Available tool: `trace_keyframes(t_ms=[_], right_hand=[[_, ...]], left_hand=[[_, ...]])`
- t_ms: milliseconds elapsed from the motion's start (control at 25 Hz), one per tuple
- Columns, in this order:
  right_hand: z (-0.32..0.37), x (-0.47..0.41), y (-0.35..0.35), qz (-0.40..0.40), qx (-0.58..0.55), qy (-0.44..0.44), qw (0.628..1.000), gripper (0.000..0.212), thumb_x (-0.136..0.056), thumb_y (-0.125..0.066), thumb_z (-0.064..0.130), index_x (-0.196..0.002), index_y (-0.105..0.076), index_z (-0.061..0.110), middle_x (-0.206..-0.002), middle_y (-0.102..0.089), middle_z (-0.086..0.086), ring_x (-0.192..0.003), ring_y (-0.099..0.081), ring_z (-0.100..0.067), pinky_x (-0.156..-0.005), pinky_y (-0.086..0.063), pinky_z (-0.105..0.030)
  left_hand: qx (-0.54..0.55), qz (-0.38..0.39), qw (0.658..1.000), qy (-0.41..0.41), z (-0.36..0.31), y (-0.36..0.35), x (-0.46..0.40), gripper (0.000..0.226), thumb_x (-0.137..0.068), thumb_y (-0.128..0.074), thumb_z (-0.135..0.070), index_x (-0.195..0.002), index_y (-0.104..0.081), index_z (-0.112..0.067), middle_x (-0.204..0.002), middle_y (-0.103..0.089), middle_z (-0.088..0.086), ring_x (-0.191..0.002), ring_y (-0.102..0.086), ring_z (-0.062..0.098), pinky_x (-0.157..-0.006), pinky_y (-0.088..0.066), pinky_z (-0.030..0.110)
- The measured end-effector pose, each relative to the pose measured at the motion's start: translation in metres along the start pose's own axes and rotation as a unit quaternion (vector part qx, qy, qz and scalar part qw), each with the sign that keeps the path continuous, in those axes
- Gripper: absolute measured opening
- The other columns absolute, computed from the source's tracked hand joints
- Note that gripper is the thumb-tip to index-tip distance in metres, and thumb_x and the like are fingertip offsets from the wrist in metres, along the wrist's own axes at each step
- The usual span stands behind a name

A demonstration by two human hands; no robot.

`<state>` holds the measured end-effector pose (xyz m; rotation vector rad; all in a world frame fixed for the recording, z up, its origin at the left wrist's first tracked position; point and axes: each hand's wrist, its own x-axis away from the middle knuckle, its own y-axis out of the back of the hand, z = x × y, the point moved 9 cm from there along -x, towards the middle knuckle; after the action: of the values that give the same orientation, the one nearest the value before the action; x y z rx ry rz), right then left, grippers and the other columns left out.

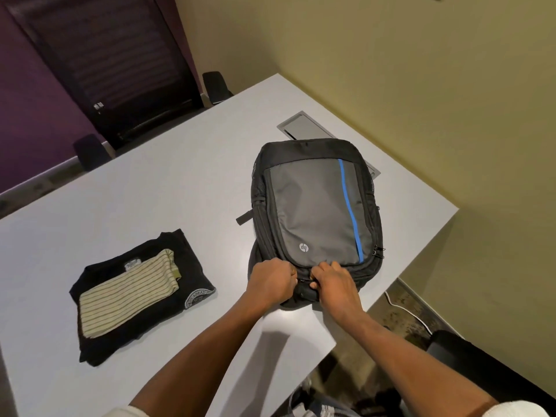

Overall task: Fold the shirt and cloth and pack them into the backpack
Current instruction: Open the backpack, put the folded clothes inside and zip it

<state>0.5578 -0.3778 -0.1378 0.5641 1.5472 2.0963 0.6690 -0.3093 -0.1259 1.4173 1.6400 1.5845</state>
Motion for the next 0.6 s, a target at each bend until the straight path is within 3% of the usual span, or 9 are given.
trace_keyframes(t_ms=[320,600], right_hand=[[-0.007,0.001,0.002,0.023,0.004,0.007,1.000,0.020,-0.080,-0.073,0.013,-0.076,-0.056,0.024,-0.073,-0.054,0.007,-0.071,-0.048,-0.019,-0.062,-0.032,-0.029],[0.035,-0.017,-0.006,0.084,-0.008,0.044,0.995,0.025,-0.083,-0.070,0.042,-0.094,-0.058,0.023,-0.094,-0.062,0.003,-0.091,-0.052,-0.023,-0.080,-0.044,-0.037]], left_hand=[[0.019,0.004,0.999,0.045,0.063,0.008,-0.007,0.031,-0.092,-0.054,-0.037,-0.066,-0.051,-0.021,-0.069,-0.057,-0.008,-0.071,-0.058,0.021,-0.061,-0.036,0.031],[0.023,0.017,0.999,0.017,0.056,0.008,-0.012,0.025,-0.090,-0.055,-0.033,-0.075,-0.061,-0.013,-0.073,-0.063,0.000,-0.071,-0.059,0.025,-0.061,-0.038,0.032]])
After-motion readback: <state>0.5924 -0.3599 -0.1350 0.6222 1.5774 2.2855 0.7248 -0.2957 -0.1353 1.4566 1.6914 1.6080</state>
